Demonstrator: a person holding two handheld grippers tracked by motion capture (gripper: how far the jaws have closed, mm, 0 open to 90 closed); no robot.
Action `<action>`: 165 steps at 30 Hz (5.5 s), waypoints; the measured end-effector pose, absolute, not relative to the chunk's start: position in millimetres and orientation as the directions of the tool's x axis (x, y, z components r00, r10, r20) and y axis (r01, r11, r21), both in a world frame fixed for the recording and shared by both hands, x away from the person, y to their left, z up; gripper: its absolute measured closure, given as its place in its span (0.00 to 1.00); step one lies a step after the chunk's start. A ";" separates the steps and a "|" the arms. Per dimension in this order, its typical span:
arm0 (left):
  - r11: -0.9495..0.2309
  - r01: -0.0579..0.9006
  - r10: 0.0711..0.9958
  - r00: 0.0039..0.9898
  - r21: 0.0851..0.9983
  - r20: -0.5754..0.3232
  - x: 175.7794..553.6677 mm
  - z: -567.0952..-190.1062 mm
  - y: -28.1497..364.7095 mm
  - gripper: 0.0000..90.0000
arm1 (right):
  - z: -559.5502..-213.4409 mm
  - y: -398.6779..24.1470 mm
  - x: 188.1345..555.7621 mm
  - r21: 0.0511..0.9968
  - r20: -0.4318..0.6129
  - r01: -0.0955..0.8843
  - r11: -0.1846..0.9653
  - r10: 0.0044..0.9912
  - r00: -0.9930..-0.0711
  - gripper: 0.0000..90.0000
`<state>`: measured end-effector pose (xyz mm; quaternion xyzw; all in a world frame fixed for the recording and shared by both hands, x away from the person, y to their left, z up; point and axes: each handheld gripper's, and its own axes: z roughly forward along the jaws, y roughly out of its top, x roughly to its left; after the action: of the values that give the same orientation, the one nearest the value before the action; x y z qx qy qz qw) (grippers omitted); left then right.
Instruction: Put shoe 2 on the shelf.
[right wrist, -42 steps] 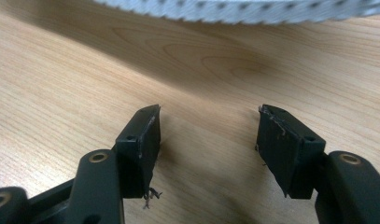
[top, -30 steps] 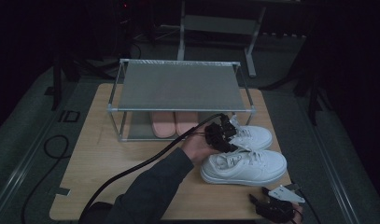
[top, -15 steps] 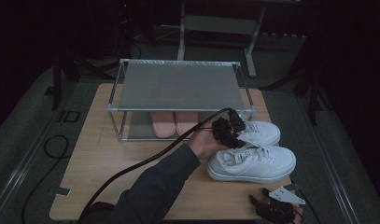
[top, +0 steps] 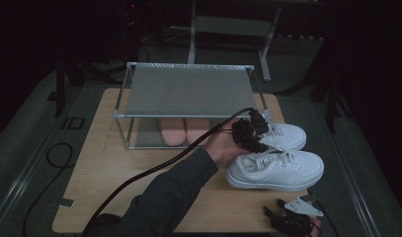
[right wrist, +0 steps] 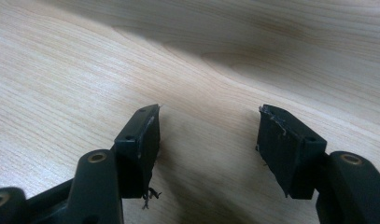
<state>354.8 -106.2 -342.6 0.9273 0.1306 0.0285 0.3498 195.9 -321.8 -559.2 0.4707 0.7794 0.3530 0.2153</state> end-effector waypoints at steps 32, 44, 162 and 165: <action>-0.676 0.250 0.293 0.954 0.693 -0.059 371.0 -282.8 -101.9 0.86 | -559.1 -321.5 195.8 0.752 0.000 0.585 0.305 0.887 -0.462 0.43; -0.667 0.254 0.312 0.949 0.701 -0.047 376.1 -266.6 -98.8 0.86 | -559.1 -321.6 195.8 0.752 0.000 0.584 0.306 0.886 -0.463 0.43; -0.402 0.590 0.800 0.599 0.700 -0.045 479.6 -272.9 1.8 0.86 | -559.0 -321.3 196.2 0.752 0.000 0.586 0.302 0.889 -0.458 0.43; -0.396 0.597 0.805 0.592 0.698 -0.050 481.2 -274.3 3.6 0.86 | -559.1 -321.2 196.3 0.753 0.000 0.586 0.301 0.889 -0.458 0.43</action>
<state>481.2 3.6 -274.3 0.8219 0.4264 0.1498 0.3469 196.3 -321.2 -559.1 0.4742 0.7774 0.3528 0.2151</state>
